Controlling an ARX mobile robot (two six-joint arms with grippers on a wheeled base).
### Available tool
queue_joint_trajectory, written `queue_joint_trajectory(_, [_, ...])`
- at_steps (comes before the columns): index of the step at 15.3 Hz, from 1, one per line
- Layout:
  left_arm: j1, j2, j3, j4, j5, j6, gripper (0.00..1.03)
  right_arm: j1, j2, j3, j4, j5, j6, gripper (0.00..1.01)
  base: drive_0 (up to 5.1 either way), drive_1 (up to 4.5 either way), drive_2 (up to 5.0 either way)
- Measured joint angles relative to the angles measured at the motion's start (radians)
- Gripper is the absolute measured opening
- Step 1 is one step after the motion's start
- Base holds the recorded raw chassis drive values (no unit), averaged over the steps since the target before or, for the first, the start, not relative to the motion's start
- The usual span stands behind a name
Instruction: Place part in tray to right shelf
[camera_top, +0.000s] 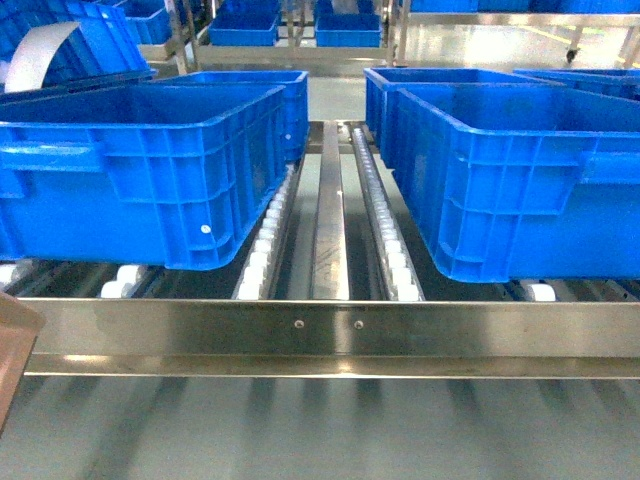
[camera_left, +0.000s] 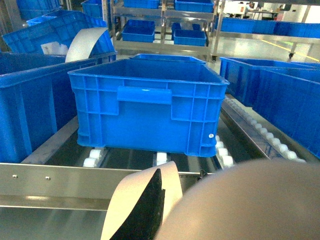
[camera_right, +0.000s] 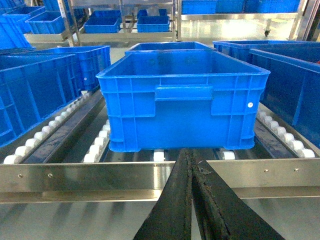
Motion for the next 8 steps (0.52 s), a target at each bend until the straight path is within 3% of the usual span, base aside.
queue_joint_trajectory(2, [0.0,0.0,0.0,0.0,0.0,0.0,0.14,0.0,-0.028,0.0,-0.035,0.0,0.0,0.02,0.0,0.0,0.0])
queue_joint_trajectory(3, [0.0,0.0,0.0,0.0,0.0,0.0,0.14,0.0,-0.131,0.001,-0.186,-0.003,0.0,0.02,0.0,0.0,0.0])
queue_joint_trajectory(8, [0.0,0.0,0.0,-0.001,0.001,0.0,0.14,0.0,-0.187,0.001,-0.192,0.0,0.001,0.02,0.0,0.0,0.0])
